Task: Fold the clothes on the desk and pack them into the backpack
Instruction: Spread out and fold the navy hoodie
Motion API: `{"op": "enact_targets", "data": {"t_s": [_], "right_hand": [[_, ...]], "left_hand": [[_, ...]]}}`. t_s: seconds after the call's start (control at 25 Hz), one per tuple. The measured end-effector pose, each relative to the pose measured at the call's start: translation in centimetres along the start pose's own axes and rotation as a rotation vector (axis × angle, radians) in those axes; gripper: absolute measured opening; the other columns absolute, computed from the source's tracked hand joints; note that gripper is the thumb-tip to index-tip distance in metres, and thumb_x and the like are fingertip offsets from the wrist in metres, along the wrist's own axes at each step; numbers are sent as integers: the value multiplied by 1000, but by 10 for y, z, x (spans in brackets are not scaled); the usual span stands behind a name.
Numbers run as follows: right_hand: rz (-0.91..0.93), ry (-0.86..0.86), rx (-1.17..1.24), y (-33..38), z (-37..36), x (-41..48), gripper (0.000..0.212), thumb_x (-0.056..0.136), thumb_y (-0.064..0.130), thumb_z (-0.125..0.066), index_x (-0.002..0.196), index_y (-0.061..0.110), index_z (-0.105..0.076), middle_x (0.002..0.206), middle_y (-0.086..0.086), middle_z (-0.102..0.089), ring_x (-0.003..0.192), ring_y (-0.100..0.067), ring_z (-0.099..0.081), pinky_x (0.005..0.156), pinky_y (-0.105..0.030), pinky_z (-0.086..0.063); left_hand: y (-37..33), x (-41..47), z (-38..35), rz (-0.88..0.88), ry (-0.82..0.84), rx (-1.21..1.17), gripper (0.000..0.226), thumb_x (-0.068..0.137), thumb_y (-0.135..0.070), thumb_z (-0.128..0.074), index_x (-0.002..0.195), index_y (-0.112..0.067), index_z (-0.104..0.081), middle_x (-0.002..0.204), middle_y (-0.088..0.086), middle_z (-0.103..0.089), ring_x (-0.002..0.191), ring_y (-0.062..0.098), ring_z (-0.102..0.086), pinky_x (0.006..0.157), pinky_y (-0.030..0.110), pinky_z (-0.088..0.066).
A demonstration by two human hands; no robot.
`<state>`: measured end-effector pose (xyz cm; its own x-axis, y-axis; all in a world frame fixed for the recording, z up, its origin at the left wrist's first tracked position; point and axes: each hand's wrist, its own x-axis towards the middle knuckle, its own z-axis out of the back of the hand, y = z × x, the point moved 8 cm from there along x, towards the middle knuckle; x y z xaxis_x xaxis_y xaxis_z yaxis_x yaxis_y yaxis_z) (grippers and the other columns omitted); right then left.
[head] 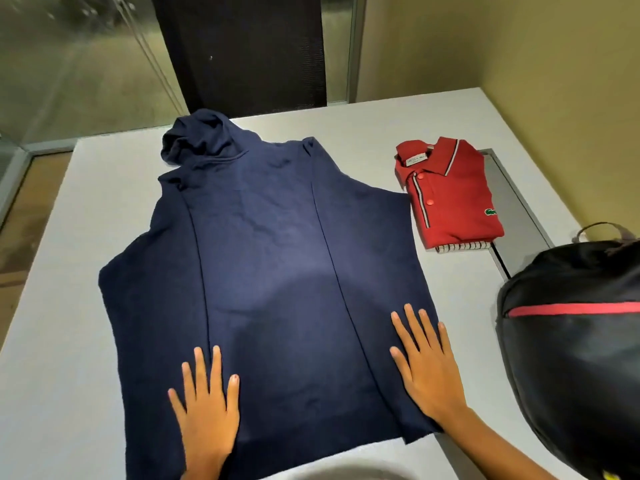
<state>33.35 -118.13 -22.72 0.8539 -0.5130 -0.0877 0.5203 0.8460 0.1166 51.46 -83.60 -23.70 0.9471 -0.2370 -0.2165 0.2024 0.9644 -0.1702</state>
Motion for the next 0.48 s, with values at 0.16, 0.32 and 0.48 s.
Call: {"op": "enact_targets", "data": {"t_s": [0.16, 0.32, 0.48], "right_hand": [[-9, -7, -15, -6, 1, -12, 59, 101, 51, -11, 155, 26, -17, 162, -2, -14, 150, -26, -10, 118, -49, -13], [65, 1, -13, 10, 2, -21, 57, 101, 46, -19, 154, 23, -22, 161, -6, -16, 149, -30, -12, 119, -50, -15], [250, 39, -66, 23, -7, -51, 55, 103, 47, -12, 153, 28, -25, 160, -2, -21, 148, -29, -17, 116, -51, -21]], "left_hand": [[-3, -9, 13, -85, 17, -113, 61, 97, -58, -5, 153, -32, -7, 161, -7, -4, 149, 19, 0, 119, 50, -2], [31, -29, 23, -52, -39, -100, 60, 102, -50, -11, 153, -21, -22, 159, -1, -21, 147, 24, -20, 117, 53, -14], [51, -52, 7, -40, 35, 29, 71, 99, -53, -2, 150, -12, -31, 155, 10, -31, 141, 34, -31, 109, 59, -30]]}}
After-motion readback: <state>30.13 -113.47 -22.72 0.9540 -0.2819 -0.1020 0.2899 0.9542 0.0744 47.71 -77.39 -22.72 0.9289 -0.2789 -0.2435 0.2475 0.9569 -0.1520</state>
